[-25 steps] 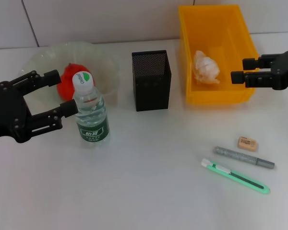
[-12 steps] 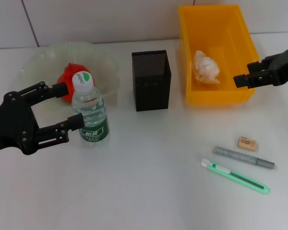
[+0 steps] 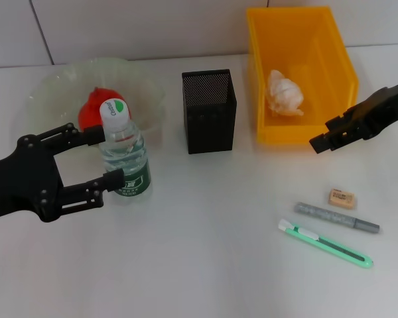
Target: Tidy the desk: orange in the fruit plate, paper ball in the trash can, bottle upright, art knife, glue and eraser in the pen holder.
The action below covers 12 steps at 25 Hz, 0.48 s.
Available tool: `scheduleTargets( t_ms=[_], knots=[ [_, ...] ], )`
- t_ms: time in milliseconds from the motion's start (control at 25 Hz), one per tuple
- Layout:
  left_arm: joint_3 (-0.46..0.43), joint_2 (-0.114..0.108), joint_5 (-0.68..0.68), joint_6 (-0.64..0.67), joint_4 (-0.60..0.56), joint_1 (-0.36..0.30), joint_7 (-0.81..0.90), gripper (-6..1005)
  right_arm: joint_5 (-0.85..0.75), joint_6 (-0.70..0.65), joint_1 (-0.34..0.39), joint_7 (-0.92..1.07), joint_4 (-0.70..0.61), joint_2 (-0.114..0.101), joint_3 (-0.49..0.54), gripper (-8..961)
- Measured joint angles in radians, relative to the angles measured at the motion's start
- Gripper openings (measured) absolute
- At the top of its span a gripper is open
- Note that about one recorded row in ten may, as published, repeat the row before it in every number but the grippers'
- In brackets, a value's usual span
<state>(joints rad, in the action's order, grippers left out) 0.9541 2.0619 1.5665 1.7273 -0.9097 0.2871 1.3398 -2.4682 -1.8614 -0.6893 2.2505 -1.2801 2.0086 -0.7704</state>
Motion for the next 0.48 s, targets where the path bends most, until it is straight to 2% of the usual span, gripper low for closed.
scheduleTargets(
  t_ms=[240,480],
  knots=[
    [-0.002,0.000,0.012,0.000,0.000,0.015,0.007,806,-0.074,-0.040,-0.065,0.042,0.067,-0.012,-0.066,632],
    [0.000,0.000,0.014,-0.002,0.006,0.024,0.008,806,-0.118,-0.076,-0.102,0.068,0.110,-0.012,-0.136,632]
  ],
)
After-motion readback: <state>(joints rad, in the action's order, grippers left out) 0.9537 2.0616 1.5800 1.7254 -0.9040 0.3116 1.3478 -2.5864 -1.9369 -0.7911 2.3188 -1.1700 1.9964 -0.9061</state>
